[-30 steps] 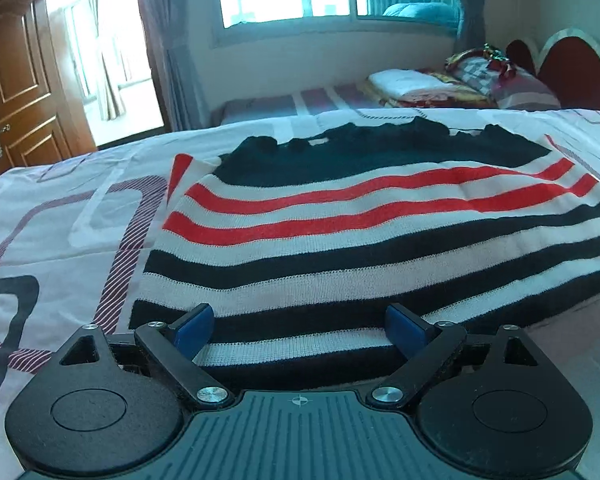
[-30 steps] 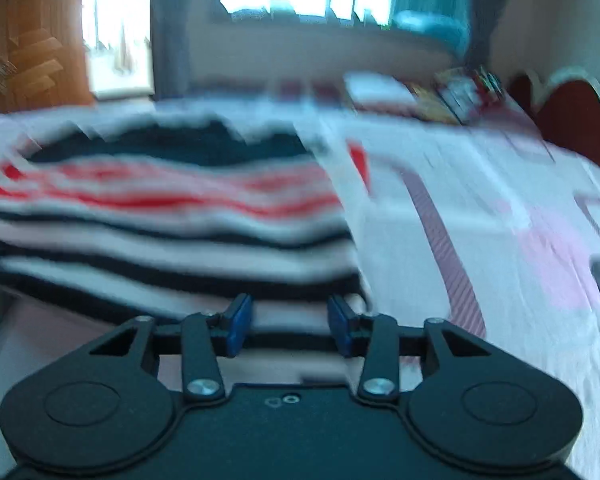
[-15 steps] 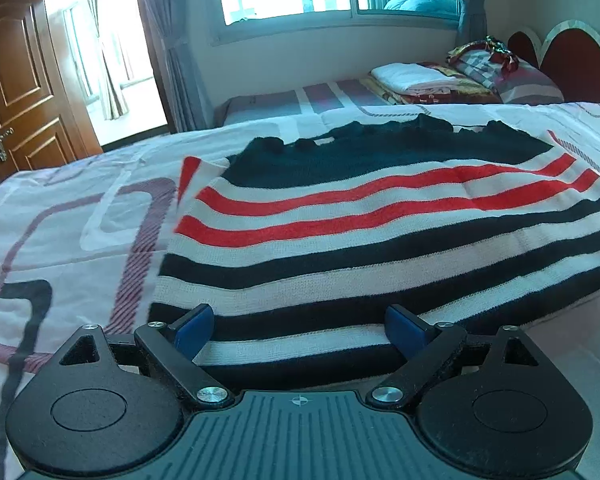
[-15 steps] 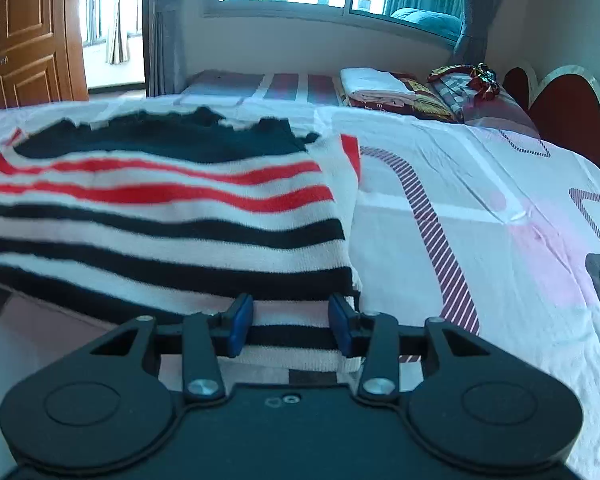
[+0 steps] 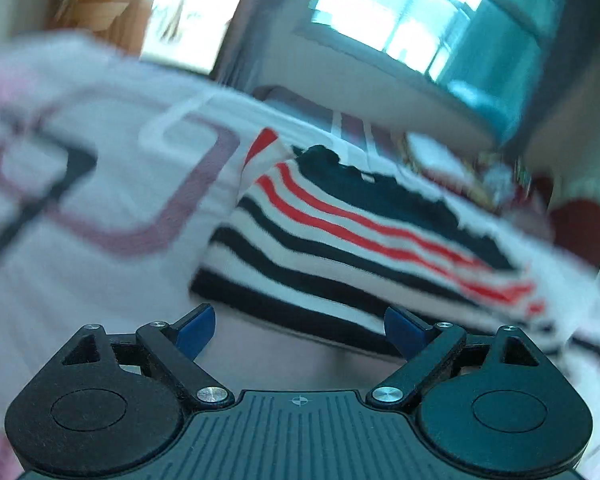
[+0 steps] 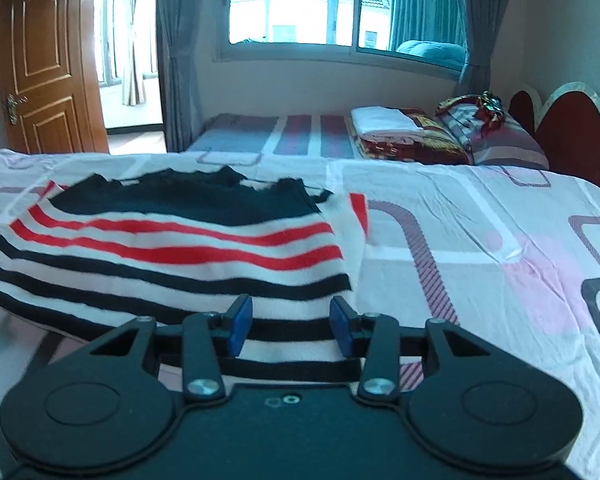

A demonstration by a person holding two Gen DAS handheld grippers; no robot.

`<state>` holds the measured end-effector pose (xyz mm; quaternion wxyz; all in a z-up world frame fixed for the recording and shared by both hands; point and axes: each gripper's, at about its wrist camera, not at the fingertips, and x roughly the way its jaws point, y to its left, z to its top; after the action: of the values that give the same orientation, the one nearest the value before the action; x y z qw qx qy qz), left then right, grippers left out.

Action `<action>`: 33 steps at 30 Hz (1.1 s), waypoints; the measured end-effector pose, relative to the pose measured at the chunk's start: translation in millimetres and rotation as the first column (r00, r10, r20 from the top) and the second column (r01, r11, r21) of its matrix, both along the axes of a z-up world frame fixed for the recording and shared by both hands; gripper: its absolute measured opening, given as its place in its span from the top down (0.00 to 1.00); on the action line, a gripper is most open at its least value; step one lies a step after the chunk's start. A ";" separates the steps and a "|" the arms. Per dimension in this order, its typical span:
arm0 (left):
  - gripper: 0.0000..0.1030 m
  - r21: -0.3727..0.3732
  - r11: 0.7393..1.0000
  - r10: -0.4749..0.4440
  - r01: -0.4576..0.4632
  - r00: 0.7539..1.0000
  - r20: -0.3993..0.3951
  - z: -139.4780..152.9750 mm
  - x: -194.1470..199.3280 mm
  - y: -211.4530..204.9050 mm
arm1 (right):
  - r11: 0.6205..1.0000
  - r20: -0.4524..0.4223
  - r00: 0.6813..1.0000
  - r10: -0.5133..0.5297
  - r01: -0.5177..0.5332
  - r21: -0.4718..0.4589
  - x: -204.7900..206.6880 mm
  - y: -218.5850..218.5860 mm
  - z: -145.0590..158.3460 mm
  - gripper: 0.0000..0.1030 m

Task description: Fold small clothes

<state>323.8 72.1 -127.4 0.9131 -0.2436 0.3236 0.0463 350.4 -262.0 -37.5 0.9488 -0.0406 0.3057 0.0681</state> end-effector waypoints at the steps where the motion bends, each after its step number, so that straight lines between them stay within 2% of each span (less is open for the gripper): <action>1: 0.11 -0.050 0.999 0.017 -0.017 1.000 0.004 -5.1 -1.8 3.7 | 1.000 0.004 1.000 0.008 -0.008 0.006 -0.4 2.5 1.5 0.60; 2: 0.11 -0.114 0.993 0.036 -0.035 0.999 0.002 -11.5 -2.1 8.9 | 1.000 0.008 1.000 0.017 -0.017 0.016 -1.2 5.0 3.3 0.60; 5: 0.29 -0.265 0.960 0.086 -0.087 0.996 -0.016 -32.0 -0.2 21.8 | 0.996 0.008 0.999 0.042 -0.043 0.081 -0.9 9.3 8.7 0.64; 6: 0.29 -0.304 0.947 0.109 -0.103 0.994 0.003 -38.0 0.1 27.6 | 0.992 0.007 0.999 0.049 -0.050 0.115 -0.8 9.6 10.7 0.74; 8: 0.29 -0.345 0.930 0.143 -0.126 0.990 0.022 -44.9 4.6 32.6 | 0.979 -0.011 0.997 0.071 -0.068 0.191 2.9 10.1 13.3 0.83; 11: 0.28 -0.401 0.904 0.183 -0.150 0.982 0.043 -52.4 18.4 43.5 | 0.967 -0.024 0.995 0.095 -0.087 0.238 12.6 18.2 12.9 0.84; 13: 0.28 -0.411 0.898 0.196 -0.157 0.979 0.056 -53.0 31.0 46.8 | 0.959 -0.030 0.993 0.117 -0.105 0.263 21.2 26.1 9.7 0.84; 17: 0.28 -0.397 0.905 0.195 -0.155 0.979 0.064 -51.0 56.4 50.2 | 0.947 -0.060 0.985 0.164 -0.141 0.289 47.2 52.0 -6.2 0.88; 19: 0.50 -0.371 0.913 0.201 -0.171 0.979 0.044 -48.4 65.7 53.1 | 0.947 -0.072 0.980 0.183 -0.156 0.282 60.0 66.3 -14.8 0.88; 20: 0.75 -0.337 0.923 0.200 -0.188 0.980 0.003 -48.9 71.8 53.8 | 0.946 -0.080 0.979 0.189 -0.160 0.281 66.6 73.9 -18.7 0.89; 23: 0.79 -0.368 0.915 0.180 -0.164 0.984 0.008 -50.4 73.1 59.7 | 0.947 -0.087 0.977 0.194 -0.164 0.276 80.6 91.0 -24.3 0.89; 27: 0.81 -0.435 0.895 0.169 -0.098 0.977 0.127 -40.9 58.6 67.9 | 0.947 -0.064 0.976 0.210 -0.186 0.263 84.2 103.0 -20.8 0.89; 28: 0.81 -0.424 0.900 0.170 -0.103 0.978 0.123 -45.7 56.6 68.1 | 0.950 -0.061 0.975 0.212 -0.191 0.249 84.1 105.2 -21.0 0.89; 29: 0.81 -0.414 0.902 0.172 -0.121 0.981 0.087 -54.5 58.6 67.7 | 0.951 -0.067 0.974 0.217 -0.196 0.240 84.5 106.3 -22.7 0.89; 30: 0.81 -0.428 0.892 0.180 -0.148 0.983 0.034 -67.7 61.7 69.4 | 0.956 -0.094 0.972 0.216 -0.191 0.222 86.7 107.8 -27.9 0.91; 31: 0.81 -0.461 0.875 0.195 -0.146 0.979 0.061 -72.3 59.4 72.2 | 0.966 -0.145 0.968 0.205 -0.176 0.189 91.3 109.7 -37.3 0.94; 33: 0.81 -0.447 0.883 0.185 -0.142 0.981 0.054 -69.7 62.5 71.2 | 0.963 -0.139 0.967 0.212 -0.183 0.197 93.0 107.6 -42.1 0.94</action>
<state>386.3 143.3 -197.1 0.8413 -0.4725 0.2600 0.0371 443.4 -154.4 -79.5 0.9095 0.0216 0.3674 0.1933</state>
